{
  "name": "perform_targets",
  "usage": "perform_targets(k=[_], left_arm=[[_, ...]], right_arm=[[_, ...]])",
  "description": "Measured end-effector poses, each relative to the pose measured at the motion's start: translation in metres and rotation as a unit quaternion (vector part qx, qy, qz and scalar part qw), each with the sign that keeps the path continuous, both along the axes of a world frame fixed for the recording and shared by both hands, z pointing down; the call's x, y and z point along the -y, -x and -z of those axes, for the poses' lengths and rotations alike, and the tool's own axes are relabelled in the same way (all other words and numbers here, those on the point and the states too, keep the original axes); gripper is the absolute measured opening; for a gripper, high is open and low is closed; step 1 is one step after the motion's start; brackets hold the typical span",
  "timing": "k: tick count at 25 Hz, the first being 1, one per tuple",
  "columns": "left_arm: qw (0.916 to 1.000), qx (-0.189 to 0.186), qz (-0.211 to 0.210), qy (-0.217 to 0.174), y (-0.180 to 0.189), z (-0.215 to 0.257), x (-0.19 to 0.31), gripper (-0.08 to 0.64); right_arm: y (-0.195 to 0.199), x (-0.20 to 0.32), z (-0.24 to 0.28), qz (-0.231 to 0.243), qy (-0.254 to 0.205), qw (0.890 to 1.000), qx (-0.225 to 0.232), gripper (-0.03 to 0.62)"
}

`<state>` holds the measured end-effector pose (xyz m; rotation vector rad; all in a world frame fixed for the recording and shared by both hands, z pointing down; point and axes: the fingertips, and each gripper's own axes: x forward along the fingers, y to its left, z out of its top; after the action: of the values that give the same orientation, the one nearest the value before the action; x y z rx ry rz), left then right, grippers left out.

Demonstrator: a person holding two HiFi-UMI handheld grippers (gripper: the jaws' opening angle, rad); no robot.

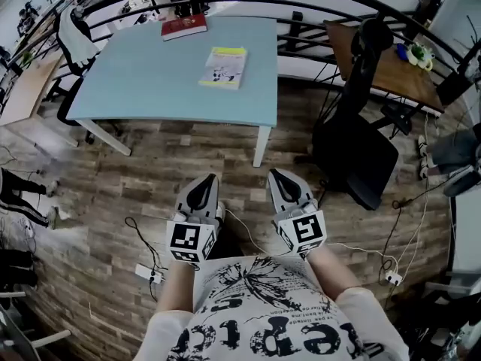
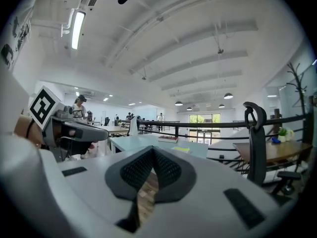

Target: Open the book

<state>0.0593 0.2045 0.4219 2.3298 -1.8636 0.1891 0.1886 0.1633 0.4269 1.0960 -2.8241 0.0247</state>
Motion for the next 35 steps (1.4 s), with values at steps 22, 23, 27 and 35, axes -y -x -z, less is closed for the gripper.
perform_targets(k=[22, 23, 27, 35], left_arm=[[0.9819, 0.06, -0.17, 0.058, 0.136, -0.034, 0.295, 0.021], [0.9809, 0.063, -0.172, 0.066, 0.134, -0.041, 0.306, 0.021], [0.9759, 0.085, -0.176, 0.097, 0.129, -0.069, 0.355, 0.021], [0.954, 0.127, -0.203, 0.18, 0.107, -0.141, 0.426, 0.042]], right_arm=[[0.142, 0.252, -0.012, -0.136, 0.043, 0.99, -0.024, 0.011], [0.141, 0.261, -0.015, -0.135, 0.047, 0.989, -0.024, 0.011], [0.138, 0.31, -0.026, -0.129, 0.062, 0.989, -0.03, 0.011], [0.124, 0.383, -0.042, -0.108, 0.083, 0.99, -0.038, 0.011]])
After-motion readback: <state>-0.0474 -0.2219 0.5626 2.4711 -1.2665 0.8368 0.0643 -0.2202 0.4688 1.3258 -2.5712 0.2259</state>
